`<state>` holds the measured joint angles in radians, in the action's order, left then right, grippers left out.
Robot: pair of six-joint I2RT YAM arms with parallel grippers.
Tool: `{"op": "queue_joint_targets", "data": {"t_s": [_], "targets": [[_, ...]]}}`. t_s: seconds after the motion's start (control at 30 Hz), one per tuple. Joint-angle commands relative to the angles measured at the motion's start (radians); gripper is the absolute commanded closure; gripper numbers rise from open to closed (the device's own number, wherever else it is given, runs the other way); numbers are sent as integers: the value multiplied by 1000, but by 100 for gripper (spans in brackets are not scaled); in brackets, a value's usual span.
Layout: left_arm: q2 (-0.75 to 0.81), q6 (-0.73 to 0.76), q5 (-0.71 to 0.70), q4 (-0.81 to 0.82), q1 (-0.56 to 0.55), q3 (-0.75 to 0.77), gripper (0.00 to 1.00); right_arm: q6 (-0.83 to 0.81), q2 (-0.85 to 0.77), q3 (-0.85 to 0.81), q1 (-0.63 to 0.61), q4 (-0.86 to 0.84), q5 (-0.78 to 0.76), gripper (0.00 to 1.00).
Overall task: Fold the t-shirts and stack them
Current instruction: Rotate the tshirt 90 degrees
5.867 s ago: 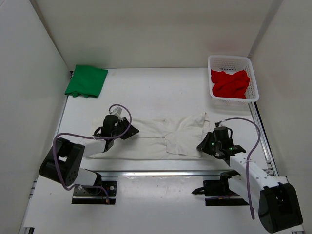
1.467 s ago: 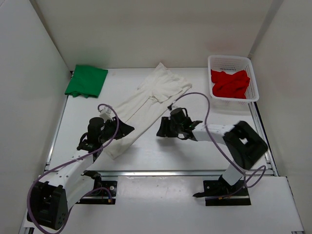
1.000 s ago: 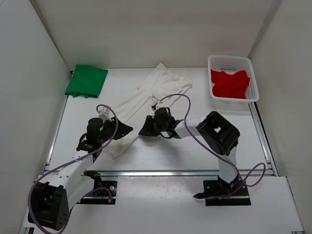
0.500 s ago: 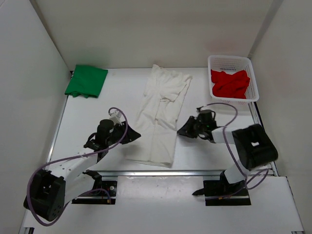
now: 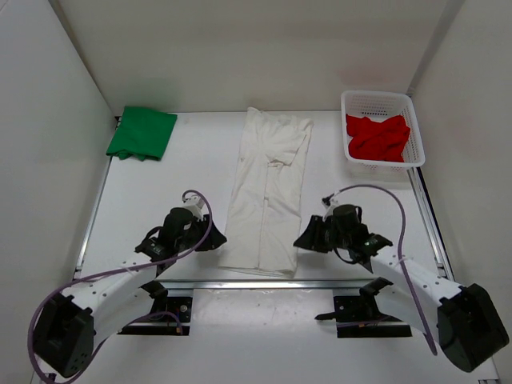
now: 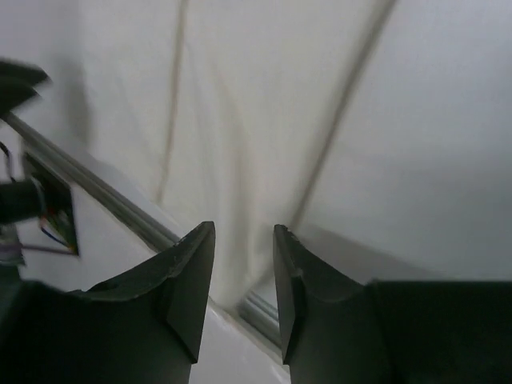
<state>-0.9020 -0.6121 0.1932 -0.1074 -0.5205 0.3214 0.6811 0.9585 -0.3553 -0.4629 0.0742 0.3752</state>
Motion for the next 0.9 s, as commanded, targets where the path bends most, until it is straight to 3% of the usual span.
{"op": "queue_joint_targets", "data": {"t_s": [0.0, 0.1, 0.2, 0.27, 0.43, 0.63, 0.87], "targets": [[87, 58, -145, -162, -18, -30, 52, 78, -96, 70, -118, 180, -94, 65], [84, 52, -143, -156, -32, -36, 51, 141, -164, 108, -210, 202, -102, 65], [57, 54, -129, -153, -23, -36, 52, 141, -170, 58, -258, 257, -134, 96], [67, 49, -139, -159, -29, -35, 52, 108, -159, -20, -287, 294, -189, 100], [81, 54, -121, -146, -9, -41, 54, 58, -74, -65, -249, 178, -130, 100], [66, 46, -95, -124, -13, -50, 55, 70, 117, -36, -328, 95, -117, 100], [64, 51, -92, -153, -38, -42, 52, 95, 129, -72, -412, 200, -163, 97]]}}
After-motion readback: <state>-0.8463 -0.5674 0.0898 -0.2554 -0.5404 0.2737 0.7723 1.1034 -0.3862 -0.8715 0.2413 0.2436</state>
